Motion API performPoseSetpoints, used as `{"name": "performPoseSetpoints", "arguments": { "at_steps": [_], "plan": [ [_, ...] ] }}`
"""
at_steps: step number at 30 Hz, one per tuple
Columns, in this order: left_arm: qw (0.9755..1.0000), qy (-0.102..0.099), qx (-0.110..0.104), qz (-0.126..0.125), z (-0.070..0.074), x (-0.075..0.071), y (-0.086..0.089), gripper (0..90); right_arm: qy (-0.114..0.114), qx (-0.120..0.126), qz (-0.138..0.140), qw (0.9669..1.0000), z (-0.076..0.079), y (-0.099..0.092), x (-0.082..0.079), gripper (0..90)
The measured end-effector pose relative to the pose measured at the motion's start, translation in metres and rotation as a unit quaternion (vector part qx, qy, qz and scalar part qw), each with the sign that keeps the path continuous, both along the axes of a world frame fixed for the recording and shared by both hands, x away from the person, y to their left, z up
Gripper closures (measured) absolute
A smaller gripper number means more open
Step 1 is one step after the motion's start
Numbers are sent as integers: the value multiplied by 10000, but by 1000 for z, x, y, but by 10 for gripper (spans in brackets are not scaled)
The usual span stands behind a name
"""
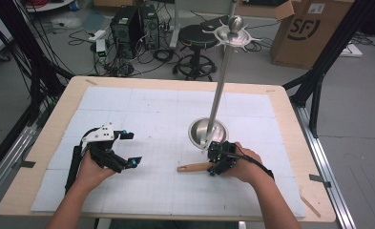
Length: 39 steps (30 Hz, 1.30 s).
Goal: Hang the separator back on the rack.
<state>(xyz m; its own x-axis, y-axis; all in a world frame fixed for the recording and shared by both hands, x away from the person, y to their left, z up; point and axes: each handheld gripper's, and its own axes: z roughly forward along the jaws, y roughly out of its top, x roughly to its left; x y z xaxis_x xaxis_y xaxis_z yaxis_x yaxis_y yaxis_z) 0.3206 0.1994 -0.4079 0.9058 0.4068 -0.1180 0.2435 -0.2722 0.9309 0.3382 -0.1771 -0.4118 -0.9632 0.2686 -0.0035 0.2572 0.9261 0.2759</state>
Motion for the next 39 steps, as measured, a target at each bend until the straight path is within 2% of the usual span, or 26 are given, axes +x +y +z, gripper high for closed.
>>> {"name": "performPoseSetpoints", "arguments": {
  "at_steps": [6,15,26,30,33,36,39],
  "plan": [
    [10000,6,18,-3,0,-1,0,17,43,-34,30,10000,0,0,1,615],
    [10000,-9,10,-21,1,-1,-1,17,-43,-106,127,9999,1,2,-1,644],
    [10000,7,45,-26,0,-1,-1,16,-16,-158,180,9997,2,1,-1,673],
    [10000,-13,35,-36,1,-1,-1,17,32,-213,119,9997,2,2,-2,661],
    [10000,8,28,-12,0,0,-1,17,-54,-306,138,9994,3,3,-3,637],
    [10000,-2,68,-26,1,-1,-1,17,-20,-314,131,9994,2,2,-2,612],
    [10000,-6,53,-18,1,-1,-1,16,-57,-296,146,9994,2,2,-5,647]
  ]
}}
